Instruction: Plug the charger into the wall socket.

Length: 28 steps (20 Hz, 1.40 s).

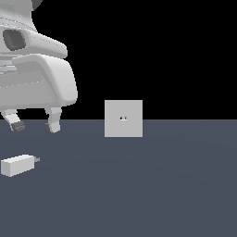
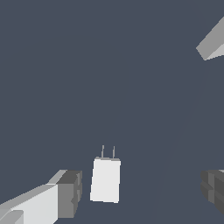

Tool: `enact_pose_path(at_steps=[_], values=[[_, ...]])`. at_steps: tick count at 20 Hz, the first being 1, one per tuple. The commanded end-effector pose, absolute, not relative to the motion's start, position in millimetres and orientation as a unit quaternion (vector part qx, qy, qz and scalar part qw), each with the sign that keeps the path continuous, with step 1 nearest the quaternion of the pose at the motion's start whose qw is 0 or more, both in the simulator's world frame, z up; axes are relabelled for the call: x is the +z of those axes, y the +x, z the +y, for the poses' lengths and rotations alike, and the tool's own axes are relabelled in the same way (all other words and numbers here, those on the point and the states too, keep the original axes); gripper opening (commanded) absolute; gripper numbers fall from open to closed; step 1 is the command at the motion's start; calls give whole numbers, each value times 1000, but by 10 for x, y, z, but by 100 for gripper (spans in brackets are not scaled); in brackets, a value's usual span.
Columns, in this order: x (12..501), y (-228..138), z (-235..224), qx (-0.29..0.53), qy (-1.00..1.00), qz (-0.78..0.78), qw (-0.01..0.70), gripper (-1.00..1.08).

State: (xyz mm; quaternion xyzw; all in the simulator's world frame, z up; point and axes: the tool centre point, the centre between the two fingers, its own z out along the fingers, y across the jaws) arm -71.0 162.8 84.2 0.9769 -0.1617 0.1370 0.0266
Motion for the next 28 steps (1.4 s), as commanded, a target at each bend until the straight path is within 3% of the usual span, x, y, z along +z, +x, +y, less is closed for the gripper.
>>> enact_pose_path(at_steps=[1,28], values=[[785,-721,1703,143,974,-171,28,100],[524,-737,1916,156,967,-198,32,100]])
